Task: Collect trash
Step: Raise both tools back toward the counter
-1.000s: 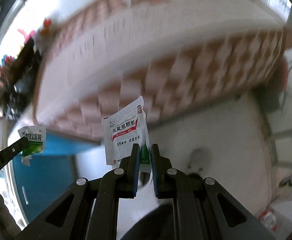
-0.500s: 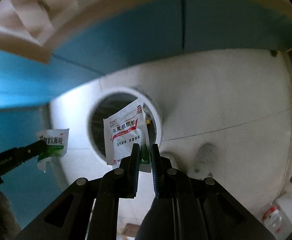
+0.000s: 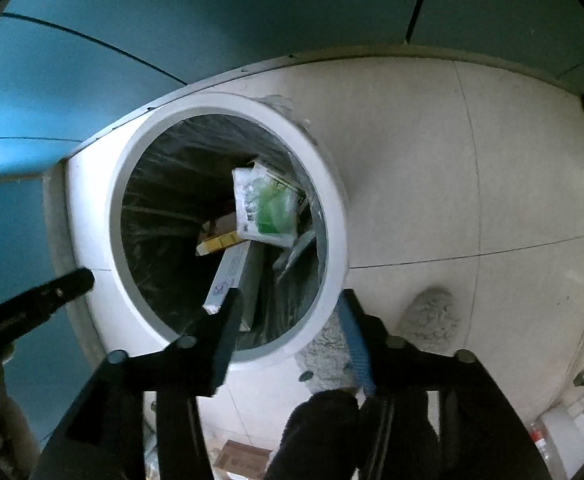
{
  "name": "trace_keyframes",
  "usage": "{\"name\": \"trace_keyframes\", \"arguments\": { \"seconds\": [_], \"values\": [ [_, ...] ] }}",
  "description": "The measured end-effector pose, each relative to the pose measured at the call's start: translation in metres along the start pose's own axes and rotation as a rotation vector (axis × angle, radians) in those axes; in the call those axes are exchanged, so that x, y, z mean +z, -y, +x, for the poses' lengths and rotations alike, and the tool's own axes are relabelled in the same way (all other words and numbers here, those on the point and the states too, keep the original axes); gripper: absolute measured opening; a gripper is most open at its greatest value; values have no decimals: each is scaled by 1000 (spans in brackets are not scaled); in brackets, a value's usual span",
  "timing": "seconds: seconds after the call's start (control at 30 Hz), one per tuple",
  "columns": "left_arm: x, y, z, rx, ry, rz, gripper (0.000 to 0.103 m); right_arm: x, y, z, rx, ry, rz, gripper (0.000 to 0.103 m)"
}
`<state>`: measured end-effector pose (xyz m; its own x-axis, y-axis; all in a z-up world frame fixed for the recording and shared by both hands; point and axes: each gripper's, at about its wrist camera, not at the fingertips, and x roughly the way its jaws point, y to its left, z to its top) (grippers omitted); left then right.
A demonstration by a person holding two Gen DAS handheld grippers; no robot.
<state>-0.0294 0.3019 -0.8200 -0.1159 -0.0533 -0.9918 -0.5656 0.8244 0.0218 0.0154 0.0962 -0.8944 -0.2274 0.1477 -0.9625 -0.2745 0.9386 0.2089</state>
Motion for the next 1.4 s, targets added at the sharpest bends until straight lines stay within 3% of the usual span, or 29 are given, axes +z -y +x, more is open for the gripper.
{"name": "trace_keyframes", "arguments": {
  "seconds": [0.03, 0.07, 0.17, 0.37, 0.57, 0.87, 1.17, 1.4],
  "values": [
    [-2, 0, -7, 11, 11, 6, 102, -1, 0, -4, 0, 0, -7, 69],
    [-2, 1, -11, 24, 25, 12, 102, -3, -2, -10, -12, 5, -24, 82],
    [-9, 2, -42, 51, 79, 34, 102, -6, -10, -35, -58, 30, -68, 101],
    [-34, 4, -118, 28, 127, 59, 103, -18, -26, -96, -105, 69, -84, 103],
    [-63, 5, -207, -7, 167, 91, 102, -40, -41, -200, -117, 139, -119, 103],
    [-104, 15, -329, -44, 232, 123, 103, -75, -52, -358, -64, 231, -115, 103],
    [-144, 22, -448, -102, 334, 139, 103, -120, -65, -489, -33, 287, -128, 103],
    [-160, 22, -530, -92, 477, 135, 102, -143, -69, -578, 30, 355, -122, 103]
  ]
}}
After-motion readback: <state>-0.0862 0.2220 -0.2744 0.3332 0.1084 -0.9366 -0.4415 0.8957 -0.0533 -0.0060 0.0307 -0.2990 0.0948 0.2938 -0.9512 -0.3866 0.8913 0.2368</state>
